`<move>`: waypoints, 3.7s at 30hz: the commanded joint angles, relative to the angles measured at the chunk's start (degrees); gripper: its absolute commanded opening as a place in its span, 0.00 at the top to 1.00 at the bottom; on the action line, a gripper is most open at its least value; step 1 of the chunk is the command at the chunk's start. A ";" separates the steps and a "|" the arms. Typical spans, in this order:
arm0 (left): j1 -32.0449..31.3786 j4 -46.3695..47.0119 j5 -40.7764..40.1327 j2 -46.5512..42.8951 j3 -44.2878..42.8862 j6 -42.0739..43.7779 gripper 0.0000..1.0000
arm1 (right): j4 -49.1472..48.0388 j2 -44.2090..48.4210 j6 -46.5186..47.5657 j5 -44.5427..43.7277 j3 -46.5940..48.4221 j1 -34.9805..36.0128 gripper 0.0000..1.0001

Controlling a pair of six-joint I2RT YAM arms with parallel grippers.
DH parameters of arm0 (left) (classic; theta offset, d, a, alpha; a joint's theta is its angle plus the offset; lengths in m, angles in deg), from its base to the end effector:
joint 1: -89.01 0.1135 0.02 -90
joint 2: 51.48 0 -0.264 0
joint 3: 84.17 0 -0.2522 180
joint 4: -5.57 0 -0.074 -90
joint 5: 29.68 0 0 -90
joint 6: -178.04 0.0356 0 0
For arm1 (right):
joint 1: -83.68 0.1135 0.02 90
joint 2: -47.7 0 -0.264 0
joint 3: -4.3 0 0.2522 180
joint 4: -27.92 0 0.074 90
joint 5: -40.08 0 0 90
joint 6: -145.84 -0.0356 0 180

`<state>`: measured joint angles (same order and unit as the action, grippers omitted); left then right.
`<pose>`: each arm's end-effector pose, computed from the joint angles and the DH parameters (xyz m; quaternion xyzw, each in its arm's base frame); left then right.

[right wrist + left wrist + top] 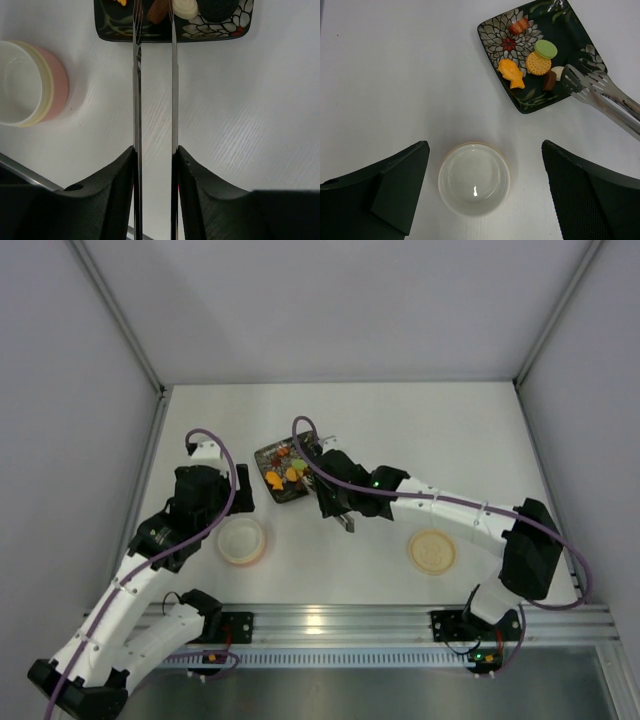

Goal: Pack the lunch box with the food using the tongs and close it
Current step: Pick up the fake food from the plate, then place the fake food in the packing box.

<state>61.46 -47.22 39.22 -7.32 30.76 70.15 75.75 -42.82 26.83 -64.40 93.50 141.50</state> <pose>0.1453 -0.0614 0.3308 -0.0163 0.8638 -0.0368 0.5023 0.1915 0.2877 0.2896 -0.1887 0.9114 0.1521 0.3326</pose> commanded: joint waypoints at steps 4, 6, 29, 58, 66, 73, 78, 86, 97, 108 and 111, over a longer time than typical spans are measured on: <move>-0.22 0.88 -0.52 -0.83 0.42 0.14 0.01 | 0.22 -3.60 -2.80 -7.05 4.71 1.86 0.61; -0.13 0.97 -0.52 -0.74 0.42 0.14 0.01 | 0.74 -5.27 -2.98 -7.31 6.20 1.86 0.60; -0.13 0.97 -0.25 -0.92 0.60 0.14 0.01 | -0.58 -11.43 -5.26 -4.86 9.02 1.86 0.60; -0.13 1.14 0.01 -0.92 0.68 0.22 0.01 | 0.12 -11.96 -6.32 -4.94 8.93 3.26 0.60; -0.13 1.14 0.01 -0.92 0.69 0.22 0.01 | 1.36 -12.84 -7.37 -6.35 8.50 3.26 0.60; -0.22 1.14 0.01 -1.10 0.68 0.22 0.01 | 0.83 -13.37 -7.55 -5.38 8.32 3.26 0.66; -0.13 1.06 -0.08 -1.10 0.77 0.14 0.01 | 1.35 -13.10 -7.20 -5.82 9.02 3.26 0.80; -0.13 0.62 -2.89 -0.92 0.51 -0.83 0.01 | 2.41 -9.77 -6.06 -6.61 10.08 3.26 0.85; 0.04 -2.01 -12.64 0.31 0.16 -3.99 0.01 | 3.20 -3.62 -5.35 -6.00 9.73 8.18 0.88; 12.78 -2.37 -7.55 5.58 -0.54 -5.75 0.01 | -2.59 -2.55 -6.05 1.03 8.58 16.96 0.87; 14.54 -2.63 -7.81 5.67 -0.72 -6.10 0.01 | -3.65 -3.78 -6.14 2.61 9.11 18.11 0.87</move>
<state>74.62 -49.82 30.48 -1.44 31.20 65.01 76.38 -47.17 20.75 -63.74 100.62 157.96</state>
